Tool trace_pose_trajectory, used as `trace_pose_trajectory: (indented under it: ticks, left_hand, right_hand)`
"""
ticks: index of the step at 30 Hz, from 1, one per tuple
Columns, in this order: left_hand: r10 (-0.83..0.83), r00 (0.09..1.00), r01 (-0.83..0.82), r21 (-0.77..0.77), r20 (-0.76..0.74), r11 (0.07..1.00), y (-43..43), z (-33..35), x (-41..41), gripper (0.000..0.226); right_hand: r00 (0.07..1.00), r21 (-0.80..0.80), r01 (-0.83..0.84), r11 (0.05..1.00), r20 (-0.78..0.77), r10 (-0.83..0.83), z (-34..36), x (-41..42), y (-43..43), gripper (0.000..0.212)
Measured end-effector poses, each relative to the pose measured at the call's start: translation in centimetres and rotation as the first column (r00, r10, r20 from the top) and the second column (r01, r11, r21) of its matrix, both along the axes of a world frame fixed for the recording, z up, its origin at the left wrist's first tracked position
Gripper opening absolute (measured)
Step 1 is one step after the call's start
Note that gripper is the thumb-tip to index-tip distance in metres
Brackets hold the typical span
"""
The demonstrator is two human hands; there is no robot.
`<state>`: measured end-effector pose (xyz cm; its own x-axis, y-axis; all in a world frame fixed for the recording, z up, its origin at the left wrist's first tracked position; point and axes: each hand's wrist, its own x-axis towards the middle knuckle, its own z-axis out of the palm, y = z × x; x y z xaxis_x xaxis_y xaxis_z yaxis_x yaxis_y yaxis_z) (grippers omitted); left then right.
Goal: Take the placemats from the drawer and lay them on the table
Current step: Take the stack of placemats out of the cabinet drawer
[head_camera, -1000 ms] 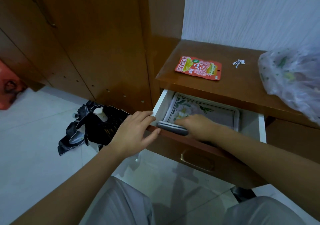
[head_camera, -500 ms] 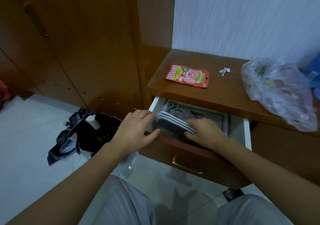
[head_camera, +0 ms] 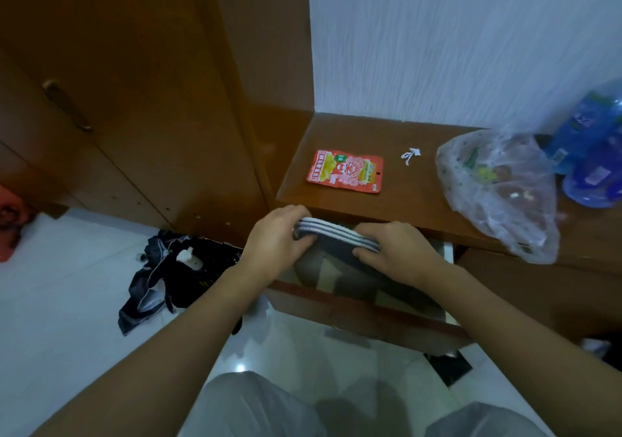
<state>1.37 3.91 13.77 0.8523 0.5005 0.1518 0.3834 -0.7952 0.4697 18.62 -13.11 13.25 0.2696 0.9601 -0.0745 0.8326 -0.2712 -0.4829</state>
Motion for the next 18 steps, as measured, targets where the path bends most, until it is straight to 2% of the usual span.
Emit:
trace_pose_trajectory:
  ticks: [5, 12, 16, 17, 18]
  left_hand:
    - [0.003, 0.999, 0.004, -0.143, 0.045, 0.990, -2.1, 8.7, -1.5, 0.019]
    - [0.070, 0.996, -0.084, -0.273, -0.061, 0.958, -4.9, 16.6, -4.7, 0.016]
    - [0.155, 0.956, -0.245, -0.392, -0.249, 0.887, -5.4, 16.6, -4.8, 0.019]
    - [0.169, 0.940, -0.293, -0.446, -0.297, 0.846, -5.3, 15.8, -4.7, 0.020]
    - [0.200, 0.920, -0.362, -0.540, -0.336, 0.760, -5.2, 14.7, -4.8, 0.022]
  right_hand:
    - [0.975, 0.002, 0.156, 0.988, -0.159, -0.154, 8.4, -0.4, -2.9, 0.012]
    - [0.954, -0.279, 0.256, 0.925, -0.082, -0.289, 14.8, -1.4, -8.7, 0.011]
    - [0.900, -0.316, 0.376, 0.871, -0.101, -0.425, 13.7, -3.2, -10.1, 0.018]
    - [0.887, -0.321, 0.396, 0.860, -0.108, -0.449, 13.0, -3.7, -10.2, 0.017]
    - [0.878, -0.327, 0.409, 0.852, -0.114, -0.465, 12.2, -4.1, -10.3, 0.017]
